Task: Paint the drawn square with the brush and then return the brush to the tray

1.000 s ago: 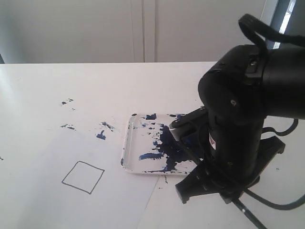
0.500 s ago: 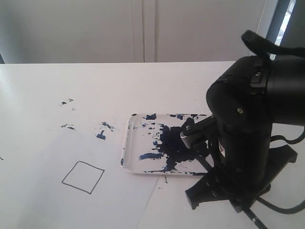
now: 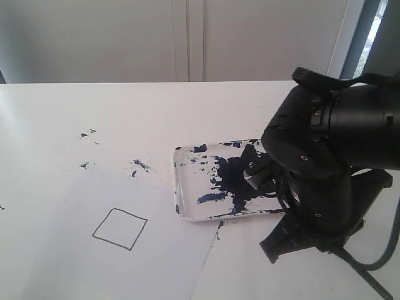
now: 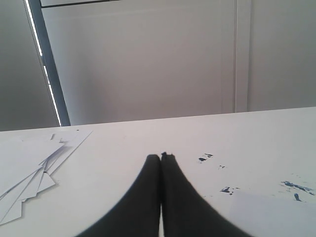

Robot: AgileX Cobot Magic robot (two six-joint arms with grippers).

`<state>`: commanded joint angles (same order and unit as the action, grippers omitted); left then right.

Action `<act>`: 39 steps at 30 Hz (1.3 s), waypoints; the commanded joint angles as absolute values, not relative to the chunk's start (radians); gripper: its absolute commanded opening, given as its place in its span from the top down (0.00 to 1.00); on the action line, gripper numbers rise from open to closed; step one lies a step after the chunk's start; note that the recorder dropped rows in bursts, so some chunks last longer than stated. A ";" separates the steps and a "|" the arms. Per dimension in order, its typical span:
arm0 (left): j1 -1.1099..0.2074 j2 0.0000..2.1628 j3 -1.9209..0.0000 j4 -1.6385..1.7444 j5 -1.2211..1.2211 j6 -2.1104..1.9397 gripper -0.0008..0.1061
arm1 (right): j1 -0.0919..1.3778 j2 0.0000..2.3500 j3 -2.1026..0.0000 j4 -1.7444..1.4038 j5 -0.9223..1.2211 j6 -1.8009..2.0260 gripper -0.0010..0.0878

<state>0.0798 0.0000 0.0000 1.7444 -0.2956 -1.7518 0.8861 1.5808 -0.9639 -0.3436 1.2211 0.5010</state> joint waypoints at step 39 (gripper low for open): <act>0.080 0.000 0.000 1.744 -0.296 -1.752 0.99 | 0.886 1.503 -0.966 -0.084 0.891 0.399 0.99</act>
<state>0.0798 0.0000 0.0000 1.7444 -0.2956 -1.7518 0.8861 1.5033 -0.9657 -0.0837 0.8911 0.3990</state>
